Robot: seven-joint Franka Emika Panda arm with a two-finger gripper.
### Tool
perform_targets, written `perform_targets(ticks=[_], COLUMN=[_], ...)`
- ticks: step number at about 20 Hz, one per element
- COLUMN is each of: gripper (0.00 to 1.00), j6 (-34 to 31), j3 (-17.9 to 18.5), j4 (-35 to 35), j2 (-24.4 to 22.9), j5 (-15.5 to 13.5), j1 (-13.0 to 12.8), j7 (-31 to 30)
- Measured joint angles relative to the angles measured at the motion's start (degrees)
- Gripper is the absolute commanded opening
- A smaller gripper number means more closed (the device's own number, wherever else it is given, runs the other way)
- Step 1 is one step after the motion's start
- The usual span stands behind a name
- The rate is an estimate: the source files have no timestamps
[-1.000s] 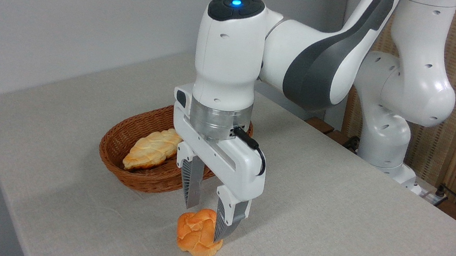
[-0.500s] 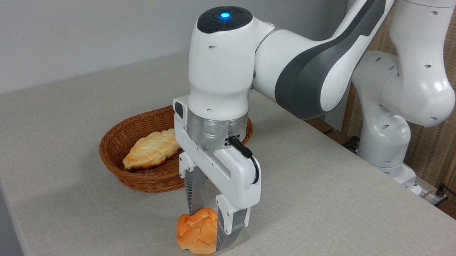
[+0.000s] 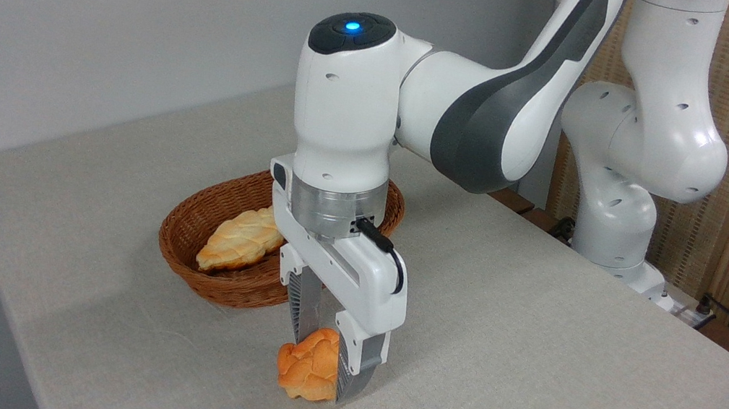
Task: Put bread into the basket
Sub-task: 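Carry the orange bun over the basket and lower it inside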
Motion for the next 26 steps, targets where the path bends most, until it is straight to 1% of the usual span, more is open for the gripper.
perform_targets(ticks=[10,13,14,16,20,22,24,25,26], gripper=[0.3,0.3,0.31,0.37,0.36,0.36,0.37,0.49,0.65], j6=[0.11,0.18,-0.08,-1.77,-7.81,-10.06,-11.56,-11.89,-11.92], j3=[-0.03,-0.01,0.02,0.03,-0.5,-1.96,-4.36,-6.24,-8.38], j4=[0.27,1.39,2.14,3.56,6.56,7.42,7.73,7.76,7.76], j2=[-0.11,-0.74,-1.48,-3.05,-6.18,-7.15,-7.58,-7.59,-7.5], j5=[0.0,-0.34,-1.24,-2.65,-5.46,-6.8,-7.83,-8.25,-8.48], j1=[-0.04,-0.02,0.0,0.01,-0.02,-0.04,-0.06,-0.1,-0.19], j7=[0.0,-0.01,-0.01,0.0,0.0,-0.06,-1.18,-2.96,-4.92])
